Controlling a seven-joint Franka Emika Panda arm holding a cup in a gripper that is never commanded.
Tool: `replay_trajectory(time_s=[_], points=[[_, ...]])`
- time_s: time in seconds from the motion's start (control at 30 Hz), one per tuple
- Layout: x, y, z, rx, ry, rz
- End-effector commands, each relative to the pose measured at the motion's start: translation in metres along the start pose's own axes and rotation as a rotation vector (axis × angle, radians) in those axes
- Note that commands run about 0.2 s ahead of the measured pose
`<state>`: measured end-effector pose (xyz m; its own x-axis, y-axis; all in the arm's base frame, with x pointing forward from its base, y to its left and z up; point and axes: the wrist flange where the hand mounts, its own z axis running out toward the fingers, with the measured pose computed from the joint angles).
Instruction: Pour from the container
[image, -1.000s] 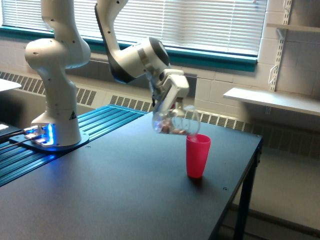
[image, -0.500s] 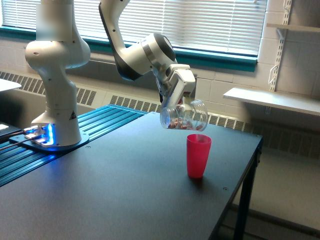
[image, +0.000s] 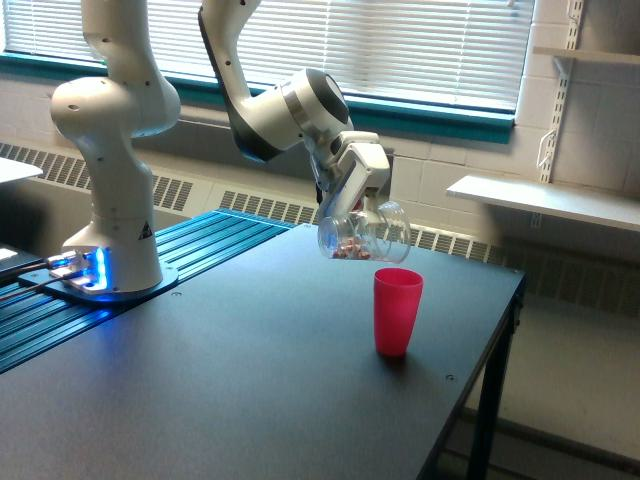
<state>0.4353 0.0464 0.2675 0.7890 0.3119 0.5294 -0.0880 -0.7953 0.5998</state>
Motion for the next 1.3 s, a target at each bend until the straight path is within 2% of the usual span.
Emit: replay_trajectory(time_s=[0.03,0.27,0.6,0.67,1.0,1.3], points=[[-0.001,0.005,-0.001,0.000,0.001,-0.048],[0.004,0.018,0.005,-0.031,0.004,-0.033],[-0.004,0.022,0.010,-0.029,-0.043,-0.060],[-0.008,0.023,0.012,-0.030,-0.054,-0.089],[-0.006,0.030,0.014,-0.026,-0.098,-0.097],[0.005,0.038,0.008,-0.010,-0.124,-0.073]])
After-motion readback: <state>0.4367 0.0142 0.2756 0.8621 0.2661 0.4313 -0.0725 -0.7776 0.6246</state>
